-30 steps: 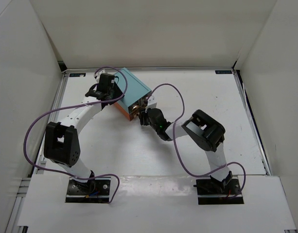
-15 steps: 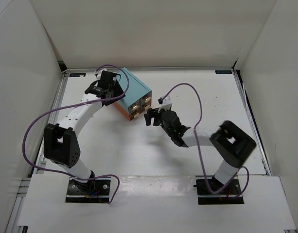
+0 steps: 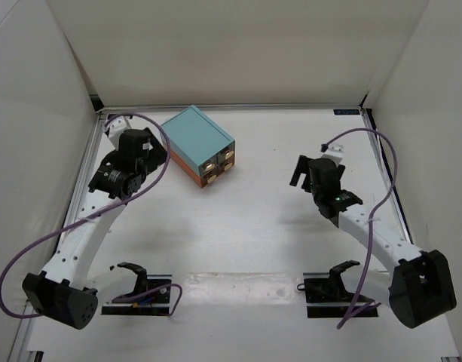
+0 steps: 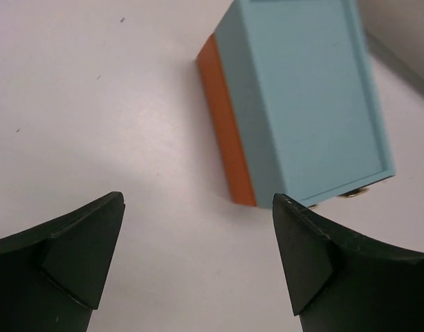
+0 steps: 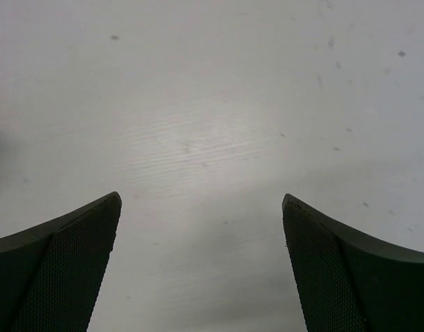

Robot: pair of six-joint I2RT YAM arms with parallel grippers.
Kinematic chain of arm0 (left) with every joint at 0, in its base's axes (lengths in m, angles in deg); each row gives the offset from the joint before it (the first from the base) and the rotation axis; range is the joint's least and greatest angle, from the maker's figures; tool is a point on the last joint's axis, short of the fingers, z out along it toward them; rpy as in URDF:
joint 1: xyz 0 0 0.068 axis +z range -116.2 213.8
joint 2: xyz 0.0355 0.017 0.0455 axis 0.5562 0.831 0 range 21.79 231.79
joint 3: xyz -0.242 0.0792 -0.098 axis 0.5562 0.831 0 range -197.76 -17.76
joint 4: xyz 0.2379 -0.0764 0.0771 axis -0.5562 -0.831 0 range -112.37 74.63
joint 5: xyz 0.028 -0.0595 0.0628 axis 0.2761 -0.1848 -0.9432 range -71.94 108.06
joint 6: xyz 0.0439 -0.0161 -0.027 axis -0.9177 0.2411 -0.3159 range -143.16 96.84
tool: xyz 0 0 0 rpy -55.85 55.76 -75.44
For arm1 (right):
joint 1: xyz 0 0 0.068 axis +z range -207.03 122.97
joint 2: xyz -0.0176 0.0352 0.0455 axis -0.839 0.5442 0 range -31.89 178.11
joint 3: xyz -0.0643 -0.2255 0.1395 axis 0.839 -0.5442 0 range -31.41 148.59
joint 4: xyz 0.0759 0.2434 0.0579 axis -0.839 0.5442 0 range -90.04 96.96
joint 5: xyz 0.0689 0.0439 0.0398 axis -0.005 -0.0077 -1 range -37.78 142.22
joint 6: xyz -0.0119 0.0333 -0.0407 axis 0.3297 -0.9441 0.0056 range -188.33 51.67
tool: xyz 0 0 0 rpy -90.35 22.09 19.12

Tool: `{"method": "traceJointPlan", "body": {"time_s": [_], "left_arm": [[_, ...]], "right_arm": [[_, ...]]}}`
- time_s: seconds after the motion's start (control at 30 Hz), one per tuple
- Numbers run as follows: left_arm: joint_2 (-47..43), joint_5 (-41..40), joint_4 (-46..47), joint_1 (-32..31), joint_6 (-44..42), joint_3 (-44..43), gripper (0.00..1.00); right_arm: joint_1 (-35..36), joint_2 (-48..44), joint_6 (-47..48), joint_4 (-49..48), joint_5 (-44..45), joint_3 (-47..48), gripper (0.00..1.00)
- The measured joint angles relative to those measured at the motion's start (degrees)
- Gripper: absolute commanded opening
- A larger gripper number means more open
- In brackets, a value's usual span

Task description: Organize the makeup

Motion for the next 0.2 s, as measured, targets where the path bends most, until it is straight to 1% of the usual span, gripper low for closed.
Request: {"method": "traceJointPlan", "body": {"time_s": [0.1, 0.2], "left_arm": [[-0.5, -0.7, -2.9, 0.0, 1.6, 3.9, 0.98], [-0.3, -0.6, -4.8, 0.0, 2.7, 6.5, 0.98]], "right_arm": [[-4.2, -1.4, -0.6, 7.9, -0.4, 0.4, 0.99], [-4.7, -2.9, -0.6, 11.9, -1.2, 0.6, 0.99]]}}
